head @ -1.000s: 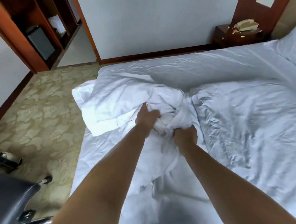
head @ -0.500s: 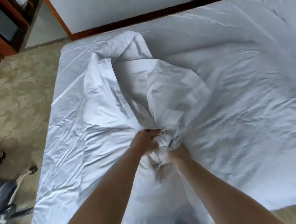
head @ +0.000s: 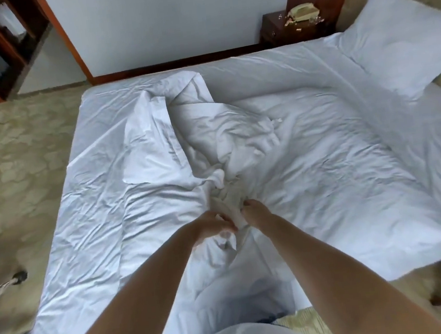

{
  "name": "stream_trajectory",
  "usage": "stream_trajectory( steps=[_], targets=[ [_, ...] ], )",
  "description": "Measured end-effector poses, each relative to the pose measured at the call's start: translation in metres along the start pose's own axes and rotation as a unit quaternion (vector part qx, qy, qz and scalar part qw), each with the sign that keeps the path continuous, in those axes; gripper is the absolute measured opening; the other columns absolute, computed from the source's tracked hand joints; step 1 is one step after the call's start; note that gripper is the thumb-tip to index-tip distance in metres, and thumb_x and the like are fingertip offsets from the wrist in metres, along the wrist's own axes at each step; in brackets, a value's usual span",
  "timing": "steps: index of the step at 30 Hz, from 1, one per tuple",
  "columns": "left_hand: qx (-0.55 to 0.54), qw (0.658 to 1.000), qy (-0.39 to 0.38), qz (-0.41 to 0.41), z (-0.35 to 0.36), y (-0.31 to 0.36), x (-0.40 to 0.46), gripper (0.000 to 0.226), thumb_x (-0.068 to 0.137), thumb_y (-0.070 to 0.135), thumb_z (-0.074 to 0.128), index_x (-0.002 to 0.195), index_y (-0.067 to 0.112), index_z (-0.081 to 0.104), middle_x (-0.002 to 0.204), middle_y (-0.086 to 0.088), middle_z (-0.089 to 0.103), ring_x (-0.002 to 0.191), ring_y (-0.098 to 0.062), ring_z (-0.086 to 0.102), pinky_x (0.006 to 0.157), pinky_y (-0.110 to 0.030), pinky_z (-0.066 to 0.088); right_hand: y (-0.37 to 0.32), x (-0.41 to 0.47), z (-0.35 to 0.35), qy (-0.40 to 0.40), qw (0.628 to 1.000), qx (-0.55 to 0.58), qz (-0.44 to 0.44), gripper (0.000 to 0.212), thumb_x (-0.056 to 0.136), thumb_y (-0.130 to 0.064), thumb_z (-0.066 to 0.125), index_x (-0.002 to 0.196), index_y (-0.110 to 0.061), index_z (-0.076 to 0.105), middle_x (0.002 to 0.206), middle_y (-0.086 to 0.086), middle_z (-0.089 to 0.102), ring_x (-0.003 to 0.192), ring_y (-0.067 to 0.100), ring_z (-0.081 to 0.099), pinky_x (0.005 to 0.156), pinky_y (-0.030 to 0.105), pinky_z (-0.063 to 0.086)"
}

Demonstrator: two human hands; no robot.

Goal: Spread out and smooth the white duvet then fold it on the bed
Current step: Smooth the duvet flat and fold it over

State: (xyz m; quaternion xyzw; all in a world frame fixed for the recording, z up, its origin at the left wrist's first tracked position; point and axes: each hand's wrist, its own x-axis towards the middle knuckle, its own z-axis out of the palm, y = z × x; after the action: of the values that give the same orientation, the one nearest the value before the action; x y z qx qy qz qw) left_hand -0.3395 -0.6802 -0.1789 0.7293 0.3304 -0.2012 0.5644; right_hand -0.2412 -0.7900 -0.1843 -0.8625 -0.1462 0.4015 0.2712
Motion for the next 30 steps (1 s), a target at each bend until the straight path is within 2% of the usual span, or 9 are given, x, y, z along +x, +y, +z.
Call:
stream_trajectory(
  steps=[5, 10, 14, 17, 20, 23, 26, 27, 30],
  targets=[
    [-0.04, 0.999, 0.016, 0.031, 0.017, 0.02, 0.003, 0.017, 0.085, 0.024, 0.068, 0.099, 0.015, 0.068, 0.088, -0.001, 0.063, 0.076, -0.011, 0.058, 0.055, -0.018, 0.041, 0.029, -0.029, -0.014, 0.027, 0.999, -0.042, 0.001, 0.042, 0.095, -0.003, 0.039, 0.136, 0.0, 0.046, 0.133, 0.014, 0.049, 0.119, 0.022, 0.048, 0.096, 0.024, 0.035],
    [-0.025, 0.999, -0.022, 0.004, 0.046, 0.035, 0.019, 0.01, 0.095, 0.017, 0.053, 0.089, 0.011, 0.059, 0.072, -0.004, 0.055, 0.062, -0.014, 0.049, 0.063, -0.025, 0.041, 0.067, -0.032, -0.037, 0.048, 0.993, -0.106, 0.014, 0.044, 0.094, -0.008, 0.038, 0.138, -0.01, 0.046, 0.147, 0.005, 0.039, 0.134, 0.02, 0.039, 0.111, 0.025, 0.029],
    [-0.039, 0.997, -0.011, -0.072, 0.075, 0.034, 0.049, 0.032, 0.092, 0.041, 0.055, 0.076, 0.014, 0.05, 0.062, -0.002, 0.042, 0.043, -0.009, 0.04, 0.044, -0.021, 0.032, 0.09, -0.013, -0.062, 0.051, 0.991, -0.127, 0.005, 0.049, 0.09, -0.009, 0.042, 0.139, -0.017, 0.046, 0.147, 0.003, 0.041, 0.134, 0.019, 0.04, 0.111, 0.027, 0.031],
    [-0.148, 0.983, 0.052, -0.093, 0.103, 0.034, 0.089, 0.065, 0.084, 0.045, 0.067, 0.13, 0.002, 0.048, 0.104, -0.005, 0.061, 0.088, -0.016, 0.062, 0.071, -0.019, 0.051, 0.106, 0.017, -0.083, 0.052, 0.986, -0.156, -0.028, 0.05, 0.091, -0.01, 0.044, 0.14, -0.018, 0.044, 0.146, 0.004, 0.042, 0.132, 0.019, 0.04, 0.109, 0.029, 0.034],
    [-0.207, 0.956, 0.156, -0.135, 0.127, 0.038, 0.118, 0.099, 0.077, 0.048, 0.073, 0.149, 0.003, 0.021, 0.149, -0.009, 0.033, 0.136, -0.026, 0.037, 0.112, -0.031, 0.032, 0.121, 0.047, -0.101, 0.03, 0.976, -0.2, -0.086, 0.05, 0.091, -0.01, 0.045, 0.141, -0.017, 0.043, 0.144, 0.004, 0.042, 0.133, 0.019, 0.038, 0.11, 0.028, 0.032],
    [-0.174, 0.904, 0.306, -0.243, 0.159, 0.043, 0.132, 0.093, 0.072, 0.051, 0.069, 0.145, 0.009, 0.029, 0.147, -0.017, 0.035, 0.134, -0.035, 0.035, 0.11, -0.042, 0.031, 0.133, 0.074, -0.117, -0.009, 0.966, -0.217, -0.143, 0.044, 0.09, -0.009, 0.046, 0.134, -0.012, 0.05, 0.138, 0.005, 0.047, 0.131, 0.021, 0.04, 0.105, 0.024, 0.031],
    [-0.104, 0.815, 0.47, -0.323, 0.199, 0.065, 0.129, 0.078, 0.082, 0.048, 0.065, 0.135, 0.0, 0.034, 0.135, -0.024, 0.038, 0.126, -0.036, 0.035, 0.097, -0.041, 0.034, 0.141, 0.096, -0.131, -0.032, 0.96, -0.207, -0.185, 0.021, 0.086, -0.004, 0.045, 0.093, -0.013, 0.062, 0.108, 0.011, 0.056, 0.115, 0.027, 0.051, 0.084, 0.026, 0.034],
    [-0.11, 0.814, 0.459, -0.337, 0.206, 0.073, 0.129, 0.08, 0.082, 0.052, 0.063, 0.133, -0.004, 0.034, 0.135, -0.024, 0.039, 0.126, -0.035, 0.035, 0.096, -0.039, 0.032, 0.141, 0.101, -0.137, -0.043, 0.959, -0.207, -0.189, 0.021, 0.087, -0.004, 0.044, 0.089, -0.016, 0.061, 0.106, 0.01, 0.057, 0.113, 0.027, 0.052, 0.08, 0.026, 0.033],
    [-0.104, 0.83, 0.375, -0.399, 0.199, 0.075, 0.146, 0.102, 0.076, 0.073, 0.05, 0.14, -0.004, 0.03, 0.143, -0.022, 0.035, 0.132, -0.032, 0.03, 0.104, -0.036, 0.023, 0.137, 0.112, -0.147, -0.087, 0.956, -0.204, -0.19, 0.034, 0.092, -0.01, 0.043, 0.122, -0.014, 0.059, 0.13, 0.007, 0.055, 0.123, 0.023, 0.048, 0.097, 0.024, 0.035]
  ],
)
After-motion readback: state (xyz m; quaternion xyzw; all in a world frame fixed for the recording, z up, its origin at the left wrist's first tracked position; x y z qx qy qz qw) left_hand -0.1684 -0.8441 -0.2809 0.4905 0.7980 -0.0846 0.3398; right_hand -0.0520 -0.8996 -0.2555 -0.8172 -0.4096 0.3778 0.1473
